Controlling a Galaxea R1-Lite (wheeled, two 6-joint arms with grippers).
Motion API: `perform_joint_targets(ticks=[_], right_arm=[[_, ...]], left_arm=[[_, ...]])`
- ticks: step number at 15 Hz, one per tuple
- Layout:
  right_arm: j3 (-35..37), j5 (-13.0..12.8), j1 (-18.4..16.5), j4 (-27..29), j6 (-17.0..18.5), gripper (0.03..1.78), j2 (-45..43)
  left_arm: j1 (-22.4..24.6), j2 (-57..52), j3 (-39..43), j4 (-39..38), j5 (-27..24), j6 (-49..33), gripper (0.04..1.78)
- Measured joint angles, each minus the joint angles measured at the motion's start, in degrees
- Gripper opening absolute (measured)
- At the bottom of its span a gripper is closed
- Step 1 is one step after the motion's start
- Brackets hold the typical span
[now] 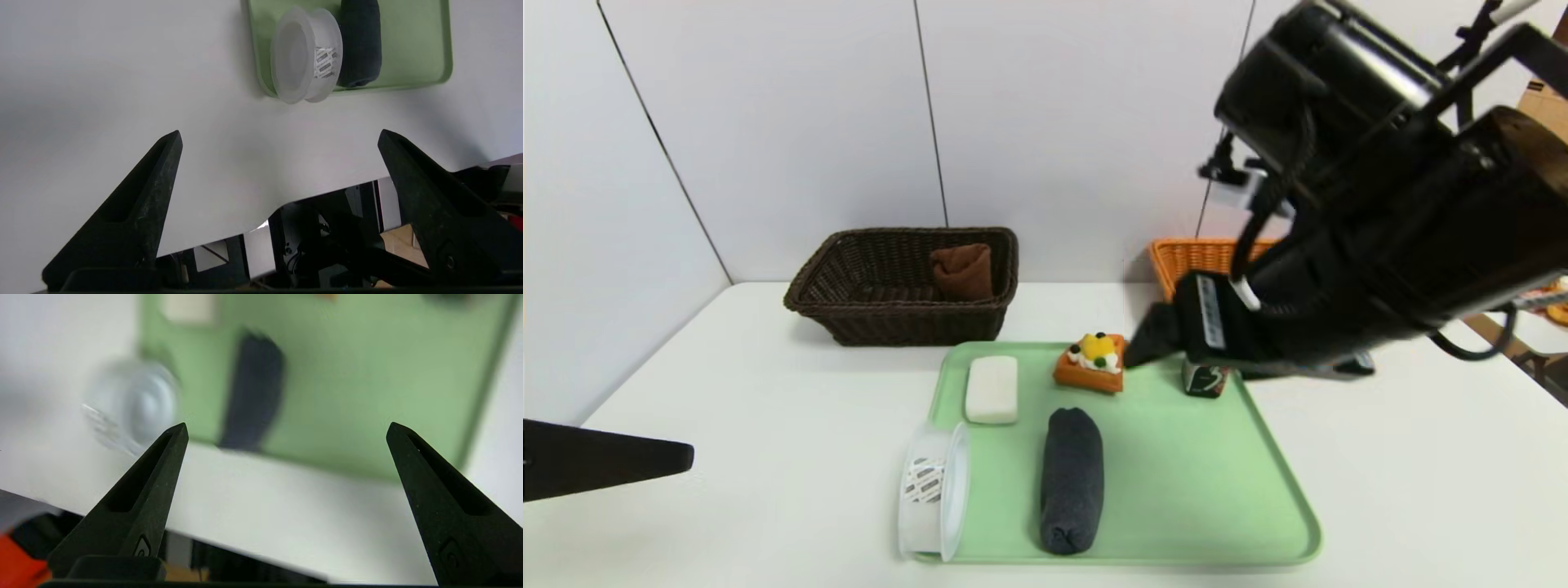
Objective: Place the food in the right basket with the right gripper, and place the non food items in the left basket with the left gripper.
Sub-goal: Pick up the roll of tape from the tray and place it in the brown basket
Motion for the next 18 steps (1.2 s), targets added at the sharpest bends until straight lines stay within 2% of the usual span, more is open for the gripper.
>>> perform_joint_targets(ticks=[1,2,5,7,8,9,11,13,16,18], right_arm=[[4.3,0.0,0.2,4.0,1.4,1.68,-1.8],[8.5,-0.1,0.3,5.4,2.1,1.68,-3.6],[20.2,-0.4,-1.3,5.3,3.6,1.69,-10.0],[24.2,-0.5,-4.0,3.9,2.0,1.69,-14.8],[25.1,-0.7,-5.1,3.3,-0.8,1.69,-17.0],[25.6,-1.0,-6.5,2.8,-5.1,1.69,-19.2],[26.6,-1.4,-11.3,0.8,-16.3,1.69,-23.0],[27.4,-1.3,-17.1,-4.1,-25.3,1.69,-25.5],[27.9,-0.9,-25.8,-10.5,-31.3,1.69,-26.2],[27.9,0.5,-30.4,-14.3,-34.2,1.69,-25.1]], left_arm=[[-1.1,2.4,-2.4,1.6,0.0,0.0,1.69],[-2.5,5.2,-4.7,2.8,0.1,0.0,1.69],[-8.1,13.2,-10.5,6.2,0.8,-1.8,1.69],[-11.9,18.1,-12.9,6.5,3.6,-3.5,1.69],[-13.4,20.1,-13.5,6.3,4.9,-3.8,1.69],[-14.3,21.8,-13.9,6.0,5.6,-3.8,1.69],[-15.7,24.8,-14.3,5.3,6.4,-3.9,1.69],[-16.7,27.6,-14.4,5.2,8.3,-4.3,1.69],[-17.5,31.7,-15.0,5.1,9.9,-4.4,1.69],[-18.2,34.3,-15.7,5.1,10.7,-4.4,1.69]])
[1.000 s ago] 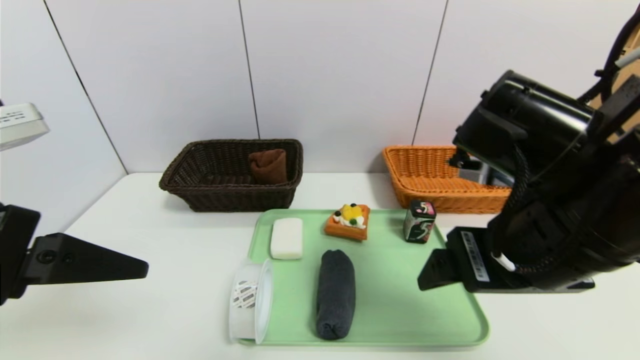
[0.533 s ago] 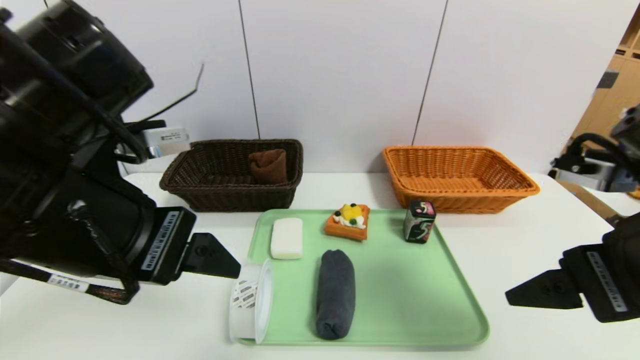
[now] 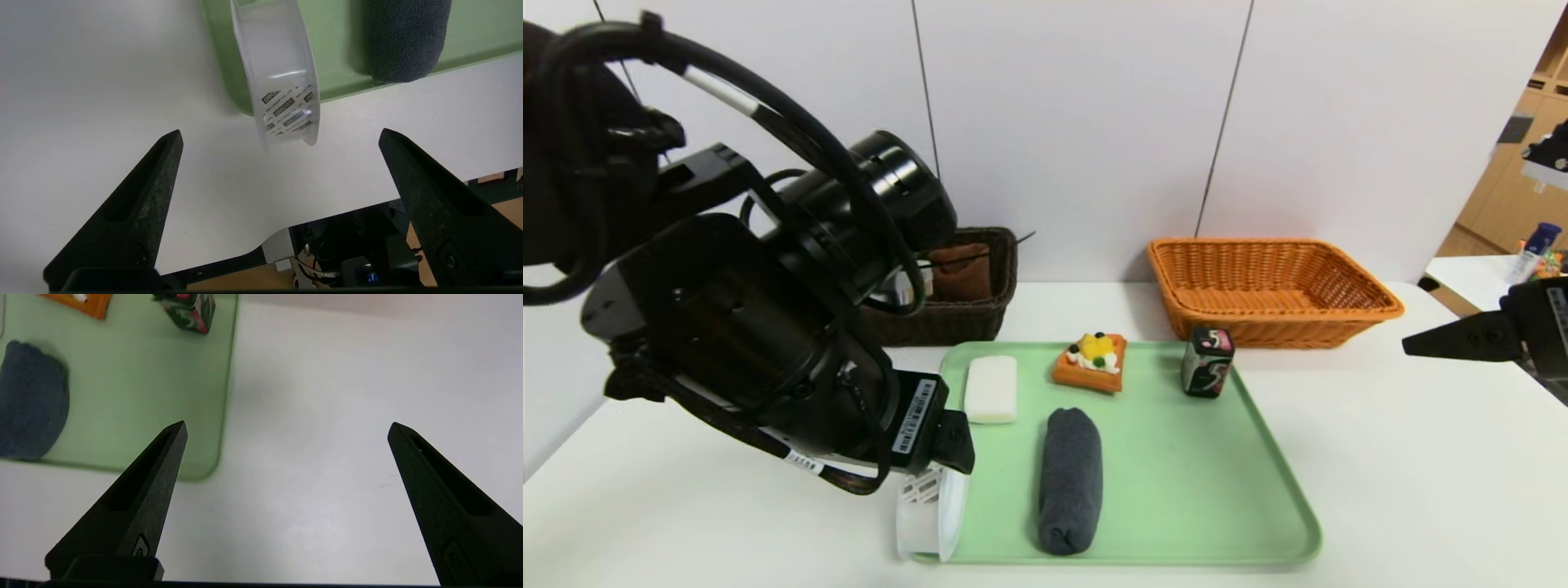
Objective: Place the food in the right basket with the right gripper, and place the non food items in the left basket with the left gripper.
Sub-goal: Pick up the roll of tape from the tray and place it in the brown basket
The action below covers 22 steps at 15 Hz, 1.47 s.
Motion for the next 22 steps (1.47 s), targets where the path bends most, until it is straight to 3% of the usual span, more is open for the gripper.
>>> perform_joint_targets(ticks=[4,6,10,21,22], right_arm=[[0.2,2.4,-4.1,-4.9,0.0,1.69,3.7],[0.9,4.1,-4.8,-8.1,-0.1,1.69,4.9],[5.4,4.5,-5.1,-16.2,-0.1,1.69,6.4],[10.3,5.6,-5.6,-17.3,-0.4,1.70,5.6],[11.1,5.8,-5.6,-17.3,-0.5,1.70,5.2]], left_arm=[[-0.7,4.6,-0.3,-0.1,1.8,-1.0,1.69],[-0.7,6.9,-0.3,-0.2,1.8,-3.0,1.69],[-0.7,10.7,-0.5,-2.1,1.2,-4.2,1.69],[1.0,14.9,-0.4,-2.0,-0.3,-4.1,1.69],[1.0,14.9,-0.4,-1.9,-0.3,-4.1,1.61]])
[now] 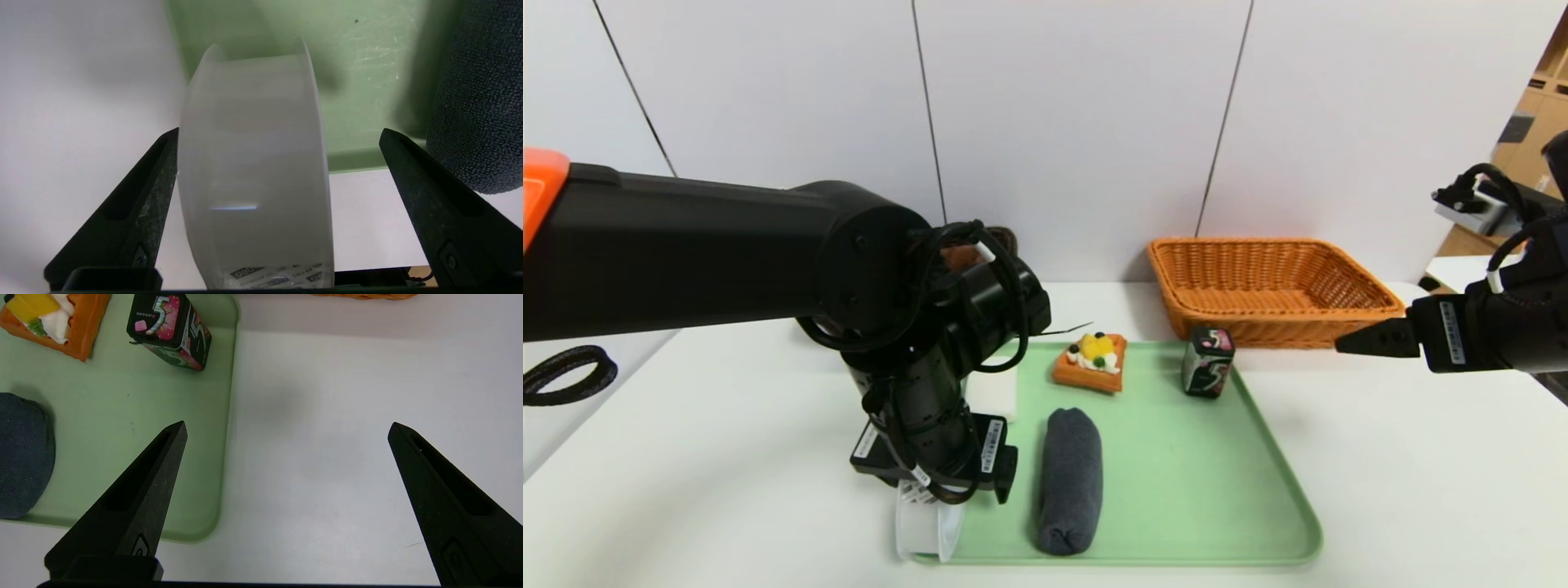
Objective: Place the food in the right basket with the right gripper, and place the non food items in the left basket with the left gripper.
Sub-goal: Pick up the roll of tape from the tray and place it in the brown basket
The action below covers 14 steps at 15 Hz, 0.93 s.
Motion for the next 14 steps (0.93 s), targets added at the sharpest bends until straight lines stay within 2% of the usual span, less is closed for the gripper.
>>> perform_joint_targets(ticks=[3,8,9,12,14], right_arm=[[1.3,0.0,0.1,0.0,0.0,1.70,-1.1],[1.9,0.0,0.2,0.0,0.0,1.70,-2.2],[2.0,0.0,0.2,0.0,0.0,1.70,-2.4],[2.5,0.0,0.2,0.0,0.0,1.70,-2.7],[2.7,0.0,0.2,0.0,0.0,1.70,-2.9]], left_arm=[[0.1,-0.1,-0.1,0.0,0.1,0.0,1.13],[0.0,-1.1,-0.4,0.2,-0.5,0.1,0.59],[0.0,-1.8,-1.0,0.2,-2.1,0.1,0.59],[0.0,-4.8,-5.7,0.4,-12.1,0.1,0.59],[0.2,-7.0,-8.5,0.4,-15.0,0.2,0.59]])
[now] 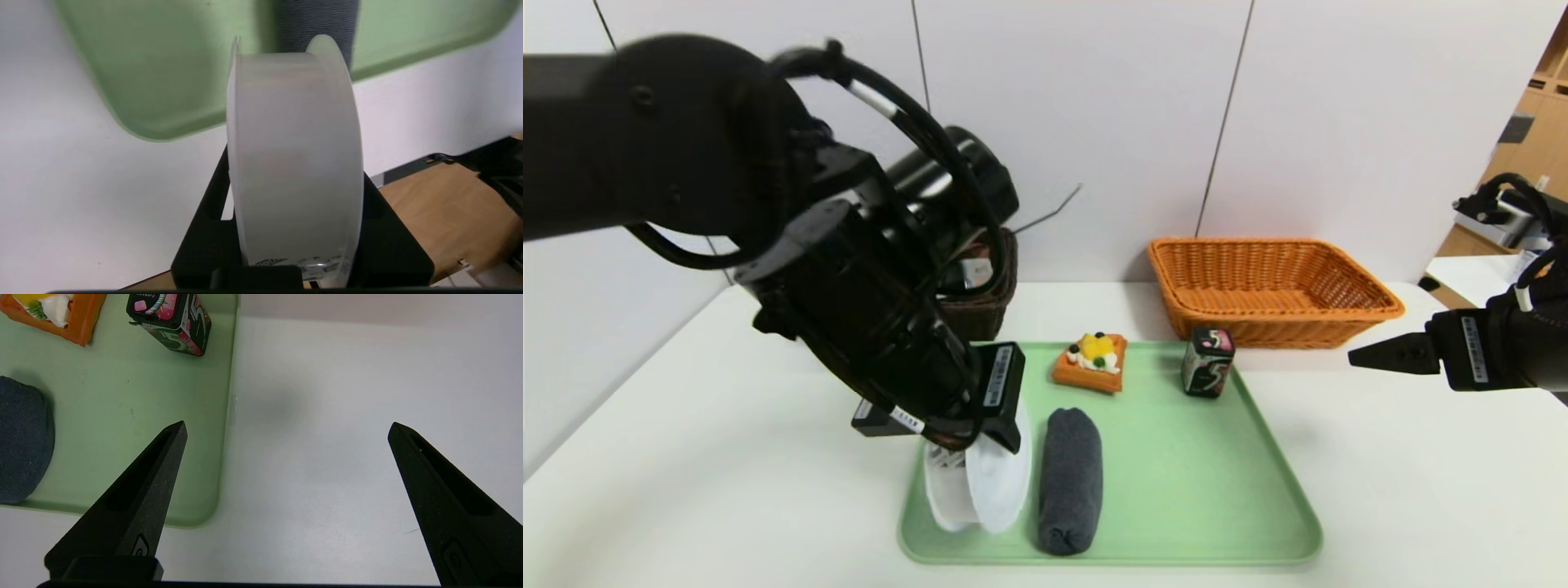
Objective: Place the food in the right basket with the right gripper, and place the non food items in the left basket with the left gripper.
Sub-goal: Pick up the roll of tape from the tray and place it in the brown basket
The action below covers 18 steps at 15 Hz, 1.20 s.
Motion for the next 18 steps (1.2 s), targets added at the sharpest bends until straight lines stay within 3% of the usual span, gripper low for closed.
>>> perform_joint_targets(ticks=[3,9,13,17,18], right_arm=[[0.4,0.0,0.0,0.0,0.1,1.70,-0.5],[1.0,0.0,0.0,0.0,0.1,1.70,-1.3],[1.1,0.0,0.1,0.0,0.4,1.70,-2.1],[1.7,0.1,0.0,0.0,0.4,1.70,-3.4],[1.8,0.0,0.0,0.0,0.4,1.70,-3.6]], left_arm=[[1.9,-3.0,-6.8,-1.0,1.0,-0.1,0.59],[19.8,-3.7,-11.0,-18.6,14.7,0.1,0.59],[29.5,2.3,-10.9,-23.8,15.8,0.1,0.59],[32.7,9.4,-10.9,-30.7,15.8,2.6,0.59],[33.1,11.0,-11.0,-32.5,15.8,3.5,0.70]])
